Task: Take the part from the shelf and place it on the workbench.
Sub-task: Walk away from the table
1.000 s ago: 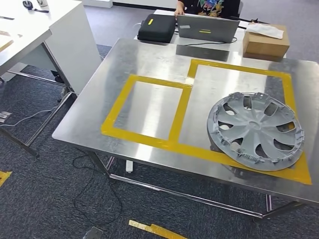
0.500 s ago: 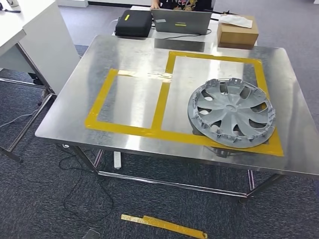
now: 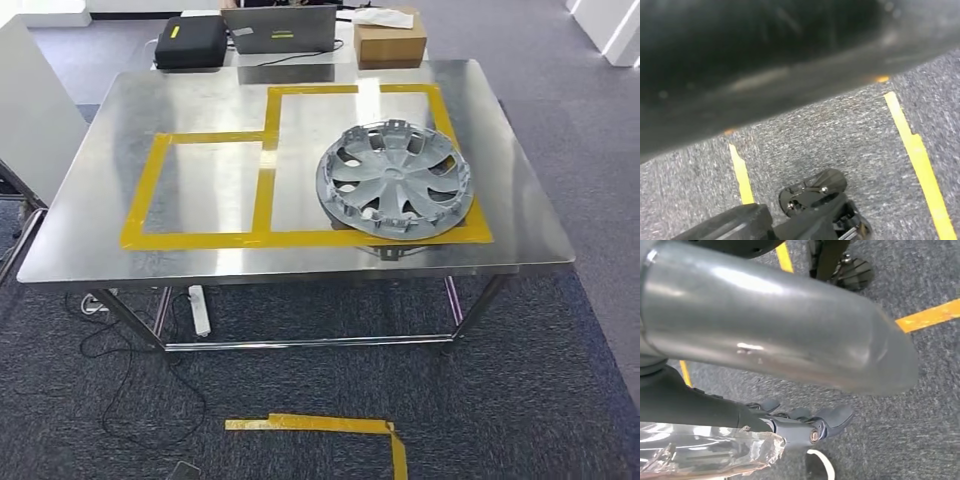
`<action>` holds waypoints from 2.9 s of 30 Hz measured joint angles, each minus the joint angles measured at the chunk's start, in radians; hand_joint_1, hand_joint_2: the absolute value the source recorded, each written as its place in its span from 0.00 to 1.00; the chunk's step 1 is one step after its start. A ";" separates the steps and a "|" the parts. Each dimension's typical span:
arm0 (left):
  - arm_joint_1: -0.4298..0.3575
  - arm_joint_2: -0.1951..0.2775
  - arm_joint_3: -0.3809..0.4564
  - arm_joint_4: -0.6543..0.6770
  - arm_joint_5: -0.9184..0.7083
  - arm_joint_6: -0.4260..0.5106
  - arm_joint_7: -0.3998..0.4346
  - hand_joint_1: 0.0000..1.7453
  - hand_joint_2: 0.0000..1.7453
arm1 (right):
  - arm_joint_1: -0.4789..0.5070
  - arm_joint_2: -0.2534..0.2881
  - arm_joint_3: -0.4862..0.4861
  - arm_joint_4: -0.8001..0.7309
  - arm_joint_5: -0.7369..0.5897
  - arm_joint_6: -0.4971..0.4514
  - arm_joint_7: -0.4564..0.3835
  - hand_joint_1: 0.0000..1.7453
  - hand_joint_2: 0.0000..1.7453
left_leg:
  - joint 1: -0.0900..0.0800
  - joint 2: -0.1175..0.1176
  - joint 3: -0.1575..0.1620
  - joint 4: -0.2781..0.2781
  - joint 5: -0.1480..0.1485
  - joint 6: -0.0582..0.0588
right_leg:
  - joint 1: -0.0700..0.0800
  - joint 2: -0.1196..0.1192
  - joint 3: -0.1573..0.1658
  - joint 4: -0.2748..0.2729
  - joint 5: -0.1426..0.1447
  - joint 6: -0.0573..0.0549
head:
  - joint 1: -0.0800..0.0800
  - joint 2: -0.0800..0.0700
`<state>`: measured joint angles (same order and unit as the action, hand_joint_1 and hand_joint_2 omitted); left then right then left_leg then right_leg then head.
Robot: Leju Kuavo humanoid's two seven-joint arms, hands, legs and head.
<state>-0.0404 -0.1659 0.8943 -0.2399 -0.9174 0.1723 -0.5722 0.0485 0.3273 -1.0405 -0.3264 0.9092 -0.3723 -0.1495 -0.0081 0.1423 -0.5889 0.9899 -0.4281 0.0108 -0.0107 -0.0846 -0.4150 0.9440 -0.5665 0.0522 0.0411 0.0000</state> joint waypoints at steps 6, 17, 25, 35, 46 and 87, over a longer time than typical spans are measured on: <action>0.007 0.000 0.008 0.000 -0.005 0.002 0.001 0.00 0.00 | 0.003 0.000 -0.012 -0.002 0.031 0.005 0.002 0.00 0.00 | 0.017 -0.118 -0.048 0.174 -0.165 -0.030 | 0.000 0.063 -0.054 0.008 0.042 -0.049 | -0.004 0.000; 0.010 0.011 0.024 0.000 -0.022 0.002 -0.005 0.00 0.00 | 0.006 0.005 -0.025 -0.005 0.101 0.001 0.002 0.00 0.00 | -0.002 -0.156 0.101 -0.017 -0.079 0.023 | 0.011 0.115 -0.150 0.051 0.098 -0.027 | -0.007 0.000; 0.007 0.009 0.025 0.000 -0.023 -0.001 -0.006 0.00 0.00 | 0.005 0.004 -0.029 -0.009 0.102 0.000 0.002 0.00 0.00 | 0.001 -0.122 0.008 -0.024 -0.003 0.025 | 0.006 0.091 -0.184 0.299 -0.042 -0.002 | -0.001 0.000; 0.010 0.010 0.033 0.000 -0.034 0.004 -0.007 0.00 0.00 | 0.001 0.005 -0.050 -0.011 0.146 0.010 -0.001 0.00 0.00 | 0.004 -0.131 -0.065 0.062 -0.043 -0.018 | 0.007 0.078 -0.010 -0.021 0.025 -0.054 | -0.007 0.000; 0.007 0.009 0.049 0.000 -0.048 0.008 -0.007 0.00 0.00 | -0.006 0.005 -0.080 -0.011 0.192 0.024 -0.002 0.00 0.00 | 0.006 -0.148 0.109 0.008 -0.100 -0.007 | 0.011 0.083 -0.144 0.062 0.089 -0.037 | -0.011 0.000; -0.001 0.003 0.097 0.000 -0.103 0.016 -0.021 0.00 0.00 | -0.023 0.008 -0.208 -0.013 0.337 0.065 -0.037 0.00 0.00 | -0.003 -0.172 0.043 -0.029 -0.020 0.025 | 0.003 0.091 -0.208 0.291 0.014 -0.015 | -0.017 0.000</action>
<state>-0.0410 -0.1629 0.9913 -0.2399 -1.0205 0.1882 -0.5936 0.0252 0.3353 -1.2480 -0.3394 1.2464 -0.3072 -0.1869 -0.0110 -0.0294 -0.5455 0.9612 -0.4478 0.0355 -0.0077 0.0066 -0.6232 1.2350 -0.5528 0.0371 0.0236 0.0000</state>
